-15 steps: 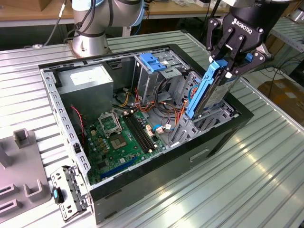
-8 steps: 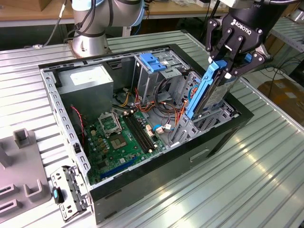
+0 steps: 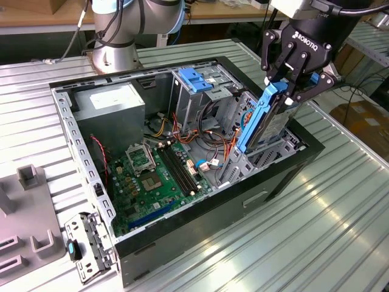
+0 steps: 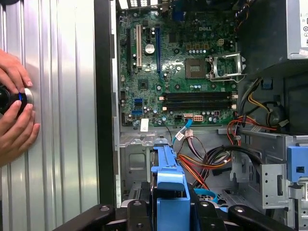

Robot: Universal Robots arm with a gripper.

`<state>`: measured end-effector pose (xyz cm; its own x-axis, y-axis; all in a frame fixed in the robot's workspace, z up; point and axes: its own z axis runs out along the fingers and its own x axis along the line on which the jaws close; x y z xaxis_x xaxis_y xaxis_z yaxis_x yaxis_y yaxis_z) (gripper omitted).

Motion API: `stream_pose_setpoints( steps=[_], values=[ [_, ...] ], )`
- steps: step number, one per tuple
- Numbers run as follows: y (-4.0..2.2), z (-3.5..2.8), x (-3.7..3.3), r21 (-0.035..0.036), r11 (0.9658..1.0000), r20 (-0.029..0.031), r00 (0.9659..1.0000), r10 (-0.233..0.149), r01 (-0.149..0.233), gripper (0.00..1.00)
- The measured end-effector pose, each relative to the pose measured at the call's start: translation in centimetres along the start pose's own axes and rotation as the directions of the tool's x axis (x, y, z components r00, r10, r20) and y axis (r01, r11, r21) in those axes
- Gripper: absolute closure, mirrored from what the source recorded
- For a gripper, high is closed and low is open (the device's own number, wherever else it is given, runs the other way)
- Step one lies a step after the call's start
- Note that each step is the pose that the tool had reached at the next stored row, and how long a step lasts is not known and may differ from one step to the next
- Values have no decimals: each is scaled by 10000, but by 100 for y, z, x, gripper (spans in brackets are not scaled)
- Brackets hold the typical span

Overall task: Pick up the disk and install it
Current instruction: 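Insert the disk into the insertion slot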

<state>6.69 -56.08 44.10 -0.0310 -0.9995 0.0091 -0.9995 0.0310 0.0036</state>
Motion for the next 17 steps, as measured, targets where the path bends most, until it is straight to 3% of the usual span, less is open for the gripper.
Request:
stream_pose_setpoints(
  steps=[17],
  values=[
    [0, 60, -1, 0, 10000, 1, 10000, 0, 0, 63]
  ],
)
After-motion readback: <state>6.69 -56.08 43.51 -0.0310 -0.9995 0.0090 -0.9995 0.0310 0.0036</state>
